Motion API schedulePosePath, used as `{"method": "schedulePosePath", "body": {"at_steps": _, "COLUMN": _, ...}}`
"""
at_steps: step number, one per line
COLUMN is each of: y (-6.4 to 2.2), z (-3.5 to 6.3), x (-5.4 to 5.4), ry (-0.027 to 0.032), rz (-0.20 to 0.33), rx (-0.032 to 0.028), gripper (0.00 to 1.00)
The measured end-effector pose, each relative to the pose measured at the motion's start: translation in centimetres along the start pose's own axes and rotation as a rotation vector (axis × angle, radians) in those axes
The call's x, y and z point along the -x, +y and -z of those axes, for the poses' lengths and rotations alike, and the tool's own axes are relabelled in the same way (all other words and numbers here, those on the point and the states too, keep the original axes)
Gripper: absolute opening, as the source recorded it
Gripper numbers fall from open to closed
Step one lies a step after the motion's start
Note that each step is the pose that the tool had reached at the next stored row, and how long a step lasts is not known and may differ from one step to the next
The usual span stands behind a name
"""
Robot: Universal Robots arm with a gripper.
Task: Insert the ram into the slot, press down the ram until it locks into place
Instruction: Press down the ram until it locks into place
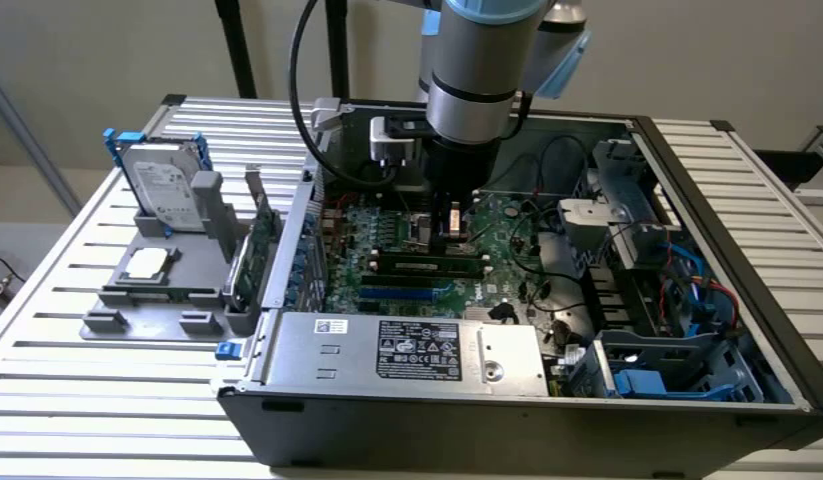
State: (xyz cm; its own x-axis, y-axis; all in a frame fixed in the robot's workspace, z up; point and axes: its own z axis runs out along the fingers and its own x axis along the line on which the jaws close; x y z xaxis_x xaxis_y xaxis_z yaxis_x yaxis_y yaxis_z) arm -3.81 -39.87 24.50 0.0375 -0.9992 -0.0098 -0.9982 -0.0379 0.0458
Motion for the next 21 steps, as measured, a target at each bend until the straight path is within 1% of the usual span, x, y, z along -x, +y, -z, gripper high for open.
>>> {"method": "schedulePosePath", "body": {"at_steps": 7, "y": 0.00, "z": -1.02, "x": 0.4, "ry": 0.0002, "rz": 0.000, "rx": -0.0006, "gripper": 0.11}}
{"method": "schedulePosePath", "body": {"at_steps": 9, "y": 0.00, "z": -1.12, "x": 0.4, "ry": 0.0036, "rz": 0.000, "rx": -0.0003, "gripper": 0.11}}
{"method": "schedulePosePath", "body": {"at_steps": 10, "y": 0.00, "z": -1.11, "x": 0.4, "ry": 0.0042, "rz": 0.000, "rx": -0.0002, "gripper": 0.11}}
{"method": "schedulePosePath", "body": {"at_steps": 14, "y": 0.00, "z": -1.21, "x": 0.4, "ry": 0.0038, "rz": 0.000, "rx": -0.0005, "gripper": 0.11}}
{"method": "schedulePosePath", "body": {"at_steps": 17, "y": 0.01, "z": -1.59, "x": 0.4, "ry": 0.0057, "rz": 0.000, "rx": 0.0002, "gripper": 0.11}}
{"method": "schedulePosePath", "body": {"at_steps": 19, "y": 0.01, "z": -1.90, "x": 0.4, "ry": 0.0053, "rz": 0.000, "rx": 0.0000, "gripper": 0.11}}
{"method": "schedulePosePath", "body": {"at_steps": 21, "y": 0.02, "z": -1.84, "x": 0.4, "ry": 0.0048, "rz": 0.000, "rx": -0.0005, "gripper": 0.11}}
